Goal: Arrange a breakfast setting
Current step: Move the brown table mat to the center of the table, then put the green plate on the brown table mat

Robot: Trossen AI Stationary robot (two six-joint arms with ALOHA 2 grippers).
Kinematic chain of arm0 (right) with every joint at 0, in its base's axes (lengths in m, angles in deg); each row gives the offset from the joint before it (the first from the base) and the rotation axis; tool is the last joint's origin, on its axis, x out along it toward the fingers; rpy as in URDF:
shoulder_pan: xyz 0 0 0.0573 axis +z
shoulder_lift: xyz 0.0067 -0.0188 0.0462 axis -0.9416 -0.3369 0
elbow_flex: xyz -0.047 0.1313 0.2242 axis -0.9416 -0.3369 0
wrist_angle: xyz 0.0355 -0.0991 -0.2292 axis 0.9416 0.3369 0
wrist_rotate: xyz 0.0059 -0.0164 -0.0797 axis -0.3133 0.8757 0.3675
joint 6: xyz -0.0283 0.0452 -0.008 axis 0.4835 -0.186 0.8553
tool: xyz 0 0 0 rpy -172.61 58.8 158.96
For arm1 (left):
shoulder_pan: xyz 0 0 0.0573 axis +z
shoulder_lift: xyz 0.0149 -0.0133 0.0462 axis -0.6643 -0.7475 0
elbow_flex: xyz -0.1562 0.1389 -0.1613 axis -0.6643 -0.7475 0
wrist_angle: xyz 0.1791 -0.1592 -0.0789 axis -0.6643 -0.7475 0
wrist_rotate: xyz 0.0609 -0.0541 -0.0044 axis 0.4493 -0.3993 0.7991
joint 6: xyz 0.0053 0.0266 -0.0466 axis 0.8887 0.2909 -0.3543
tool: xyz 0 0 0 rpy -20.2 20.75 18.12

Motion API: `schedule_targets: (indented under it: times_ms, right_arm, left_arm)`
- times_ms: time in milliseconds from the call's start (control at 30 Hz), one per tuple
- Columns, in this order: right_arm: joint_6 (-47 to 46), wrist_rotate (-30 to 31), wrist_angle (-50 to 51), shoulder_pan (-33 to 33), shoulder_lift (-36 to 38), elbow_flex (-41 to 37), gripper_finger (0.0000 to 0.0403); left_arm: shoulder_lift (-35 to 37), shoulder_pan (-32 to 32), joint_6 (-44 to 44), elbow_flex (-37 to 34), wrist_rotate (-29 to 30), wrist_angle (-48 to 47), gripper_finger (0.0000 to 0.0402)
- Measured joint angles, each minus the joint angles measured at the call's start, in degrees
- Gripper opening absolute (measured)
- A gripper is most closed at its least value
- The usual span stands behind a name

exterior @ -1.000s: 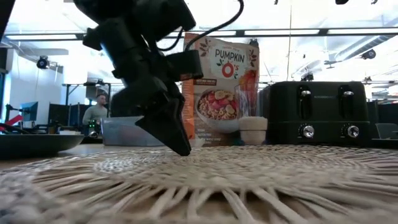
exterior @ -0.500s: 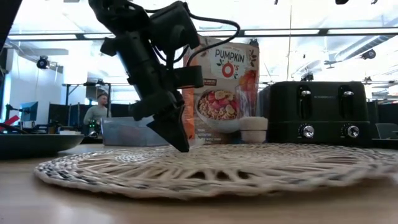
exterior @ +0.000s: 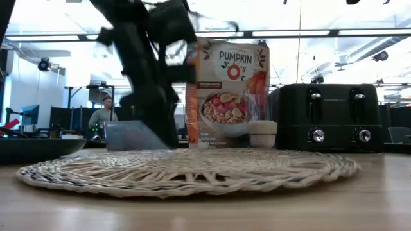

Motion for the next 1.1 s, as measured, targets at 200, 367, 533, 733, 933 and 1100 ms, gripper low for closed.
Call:
schedule_targets:
  times_ms: [200, 367, 533, 733, 933, 1100]
  right_arm:
    - [0.0, 0.0, 0.0, 0.0, 0.0, 0.0, 0.0022]
    - [0.0, 0.0, 0.0, 0.0, 0.0, 0.0, 0.0022]
    - [0.0, 0.0, 0.0, 0.0, 0.0, 0.0, 0.0022]
    - [0.0, 0.0, 0.0, 0.0, 0.0, 0.0, 0.0022]
    - [0.0, 0.0, 0.0, 0.0, 0.0, 0.0, 0.0022]
    - [0.0, 0.0, 0.0, 0.0, 0.0, 0.0, 0.0022]
  left_arm:
    - [5.9, -2.9, -3.3, 0.2, -0.8, -3.0, 0.0096]
    - [9.3, -8.1, -12.4, 0.3, -3.0, -9.2, 0.0096]
    - [11.0, -14.4, -26.5, 0.4, 1.5, -18.6, 0.0109]
    - [10.8, -20.5, -43.7, 0.4, 2.0, -31.1, 0.0146]
    - [9.6, -22.7, -53.4, 0.0, 1.9, -39.9, 0.0158]
    - [9.5, -22.7, -54.7, -3.3, 0.9, -38.4, 0.0157]
